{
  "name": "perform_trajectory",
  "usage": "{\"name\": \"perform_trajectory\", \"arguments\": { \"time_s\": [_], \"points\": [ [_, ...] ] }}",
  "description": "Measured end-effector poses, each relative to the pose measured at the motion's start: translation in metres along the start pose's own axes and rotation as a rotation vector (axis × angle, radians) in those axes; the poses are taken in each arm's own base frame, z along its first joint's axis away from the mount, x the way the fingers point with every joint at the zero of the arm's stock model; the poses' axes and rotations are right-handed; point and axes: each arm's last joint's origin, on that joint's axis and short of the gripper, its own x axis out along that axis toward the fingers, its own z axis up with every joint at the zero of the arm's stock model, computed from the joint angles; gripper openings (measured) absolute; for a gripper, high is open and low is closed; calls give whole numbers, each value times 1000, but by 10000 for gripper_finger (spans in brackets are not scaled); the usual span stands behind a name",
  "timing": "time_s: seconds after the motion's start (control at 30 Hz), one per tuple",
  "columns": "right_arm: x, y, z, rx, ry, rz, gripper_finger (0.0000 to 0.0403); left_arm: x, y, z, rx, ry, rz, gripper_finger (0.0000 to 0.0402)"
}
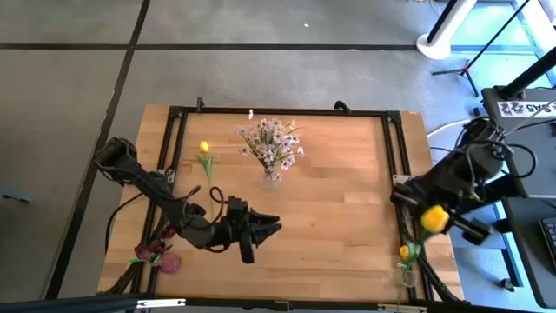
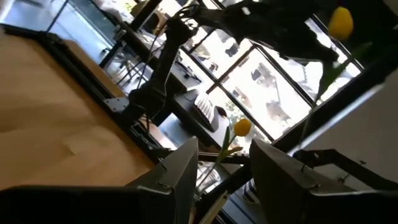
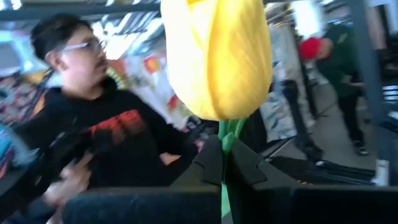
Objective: Sort flowers into vase by color
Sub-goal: Put the right yellow tulip into the bottom transparent vase
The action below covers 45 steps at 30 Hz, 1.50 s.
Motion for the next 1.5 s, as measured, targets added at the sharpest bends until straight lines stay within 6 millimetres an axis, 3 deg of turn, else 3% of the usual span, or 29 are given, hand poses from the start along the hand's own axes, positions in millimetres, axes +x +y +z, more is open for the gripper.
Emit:
{"name": "perform_trajectory", "arguments": {
  "time_s": [0.27,0.47,0.77,0.97,1.1,1.27,1.5],
  "points": [
    [2,37,8,1,117,175,0,-10,0,-7,-56,-41,88,143],
    [-11,53,-2,20,293,77,0,-15,1,-11,-75,-75,144,143],
    [-29,76,28,50,253,121,0,-8,8,-7,-52,-114,197,143],
    [-37,79,38,39,252,119,1,-5,11,-6,-35,-108,207,143],
    [-32,79,30,37,304,81,2,-9,9,-9,-34,-95,196,143],
    [-13,81,4,-108,415,-2,1,-17,4,-14,-56,-72,173,143],
    [6,84,-21,-153,538,-72,1,-25,-1,-18,-83,-60,157,143]
  ]
}}
